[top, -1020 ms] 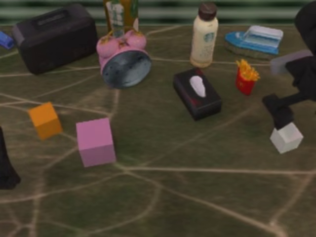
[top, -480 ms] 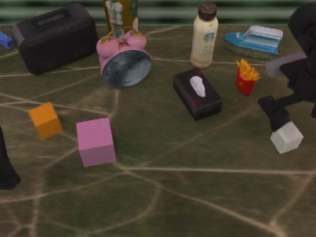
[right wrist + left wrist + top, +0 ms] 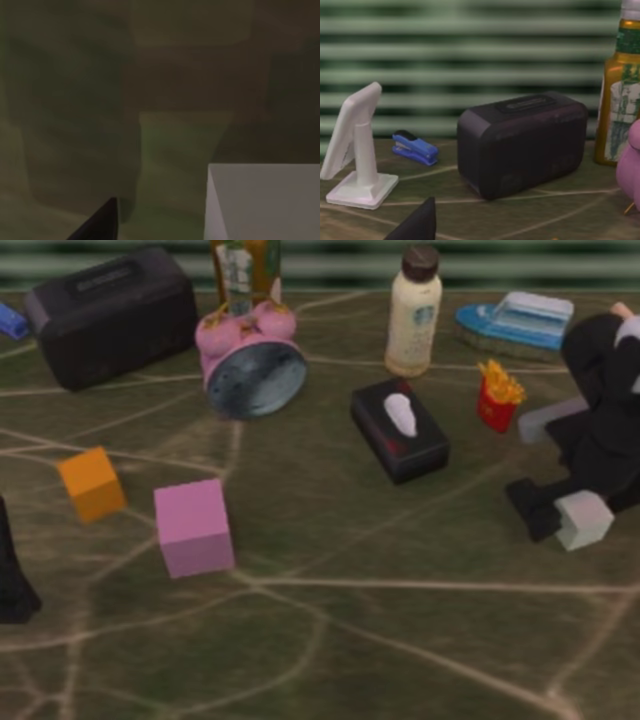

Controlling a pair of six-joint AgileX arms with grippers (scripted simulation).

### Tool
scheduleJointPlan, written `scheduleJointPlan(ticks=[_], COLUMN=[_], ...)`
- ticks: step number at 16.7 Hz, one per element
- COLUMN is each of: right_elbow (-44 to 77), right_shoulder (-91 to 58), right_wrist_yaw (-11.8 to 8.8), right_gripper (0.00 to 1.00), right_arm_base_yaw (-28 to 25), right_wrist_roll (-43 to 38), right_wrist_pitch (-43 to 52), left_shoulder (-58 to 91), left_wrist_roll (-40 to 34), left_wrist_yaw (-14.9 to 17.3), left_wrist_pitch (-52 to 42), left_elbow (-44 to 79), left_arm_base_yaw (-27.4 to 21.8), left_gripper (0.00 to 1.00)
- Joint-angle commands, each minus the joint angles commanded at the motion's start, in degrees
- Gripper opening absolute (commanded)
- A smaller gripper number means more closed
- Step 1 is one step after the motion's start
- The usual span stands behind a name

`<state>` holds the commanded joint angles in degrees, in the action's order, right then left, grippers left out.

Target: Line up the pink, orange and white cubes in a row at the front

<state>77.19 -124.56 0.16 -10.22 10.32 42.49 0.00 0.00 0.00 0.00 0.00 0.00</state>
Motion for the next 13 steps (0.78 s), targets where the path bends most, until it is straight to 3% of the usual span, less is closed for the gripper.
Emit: scheduleJointPlan(ticks=[4, 13], right_elbow=[-0.23, -0.23], right_shoulder=[-0.31, -0.31], right_wrist_yaw=[0.00, 0.00], right_gripper=[1.00, 0.32], right_arm_base_yaw=[-0.01, -0.01], right_wrist_roll=[-0.01, -0.01], right_wrist_pitch=[-0.40, -0.40], left_shoulder=[0.00, 0.00], left_wrist_roll=[0.00, 0.00], left_wrist_yaw=[0.00, 0.00], left_wrist_pitch=[0.00, 0.00], left_elbow=[0.00, 0.00], left_arm_base_yaw=[0.00, 0.00], left_gripper=[1.00, 1.00])
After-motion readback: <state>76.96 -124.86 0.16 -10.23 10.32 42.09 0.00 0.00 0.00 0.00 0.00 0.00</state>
